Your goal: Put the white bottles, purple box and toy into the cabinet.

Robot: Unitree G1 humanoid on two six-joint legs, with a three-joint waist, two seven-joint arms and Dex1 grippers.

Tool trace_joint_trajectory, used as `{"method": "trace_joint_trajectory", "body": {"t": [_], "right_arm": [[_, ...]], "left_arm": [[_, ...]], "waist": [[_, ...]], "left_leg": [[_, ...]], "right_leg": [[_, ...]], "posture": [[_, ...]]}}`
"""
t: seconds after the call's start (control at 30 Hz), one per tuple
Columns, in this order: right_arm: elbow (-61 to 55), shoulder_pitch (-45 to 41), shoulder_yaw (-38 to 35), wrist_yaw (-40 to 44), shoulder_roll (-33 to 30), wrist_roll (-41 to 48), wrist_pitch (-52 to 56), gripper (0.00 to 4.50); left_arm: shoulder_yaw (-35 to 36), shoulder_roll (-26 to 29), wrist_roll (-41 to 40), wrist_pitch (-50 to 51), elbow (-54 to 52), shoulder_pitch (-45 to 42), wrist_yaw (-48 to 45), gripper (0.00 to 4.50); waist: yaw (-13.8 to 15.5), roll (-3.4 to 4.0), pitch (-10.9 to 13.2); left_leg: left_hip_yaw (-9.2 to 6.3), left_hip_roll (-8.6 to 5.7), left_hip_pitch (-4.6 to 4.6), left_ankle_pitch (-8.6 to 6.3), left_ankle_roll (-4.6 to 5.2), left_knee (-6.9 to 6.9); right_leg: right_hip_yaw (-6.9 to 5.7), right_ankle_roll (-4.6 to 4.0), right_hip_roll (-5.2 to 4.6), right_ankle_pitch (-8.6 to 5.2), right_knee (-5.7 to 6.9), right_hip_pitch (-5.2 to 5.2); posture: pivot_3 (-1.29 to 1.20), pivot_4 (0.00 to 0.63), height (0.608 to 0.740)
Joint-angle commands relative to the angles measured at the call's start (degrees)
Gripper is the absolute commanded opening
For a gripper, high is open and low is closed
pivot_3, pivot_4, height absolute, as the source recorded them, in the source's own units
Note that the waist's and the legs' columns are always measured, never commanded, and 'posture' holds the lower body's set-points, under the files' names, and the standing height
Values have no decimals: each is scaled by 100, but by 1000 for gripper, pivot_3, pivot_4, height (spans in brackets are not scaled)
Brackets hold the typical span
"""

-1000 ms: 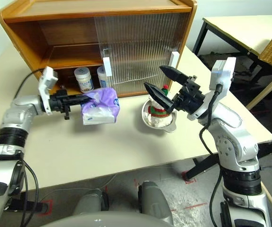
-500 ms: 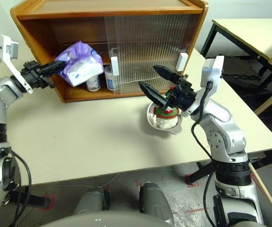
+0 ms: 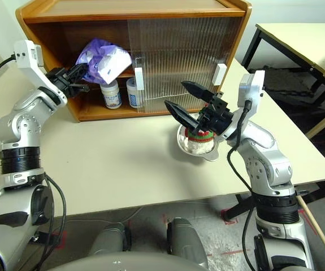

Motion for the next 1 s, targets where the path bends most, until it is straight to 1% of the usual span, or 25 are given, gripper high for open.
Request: {"method": "trace_joint_trajectory", "body": {"t": [0.03, 0.2, 0.33, 0.47, 1.0], "right_arm": [[-127, 61, -19, -31, -19, -3, -47, 4500], [-173, 127, -10, -70, -9, -3, -44, 4500], [-201, 141, -2, -104, -3, 6, -33, 4500], [-204, 157, 9, -112, 12, 3, -32, 4500], [-262, 224, -36, -193, 1, 9, -51, 4500]], "left_arm": [[-38, -158, 269, -158, -117, -156, 629, 42], [-157, -632, 552, -206, -312, -278, 1520, 42], [-160, -793, 671, -194, -289, -502, 1926, 42], [-178, -979, 879, -361, -10, -848, 2412, 42], [-178, -1062, 1409, -515, 638, -981, 3352, 42]], "waist": [[-10, 0, 0], [-1, -2, -1], [-2, -3, 0], [-6, -4, 1], [-14, -6, 2]], "left_leg": [[0, 0, 1, 0, 0, 0], [1, 0, -1, 0, -1, 2], [2, -2, -3, 0, -1, 2], [3, -3, -2, -1, -2, 1], [3, -3, -3, -1, -2, -1]], "right_leg": [[1, 0, 2, 1, 0, 0], [1, 2, 2, 3, -2, 1], [2, 4, 3, 5, -5, 1], [1, 5, 4, 4, -6, 1], [1, 4, 7, 4, -10, 0]], "posture": [[-46, 0, 740], [-50, 0, 740], [-51, 0, 740], [-53, 0, 740], [-70, 0, 740]]}}
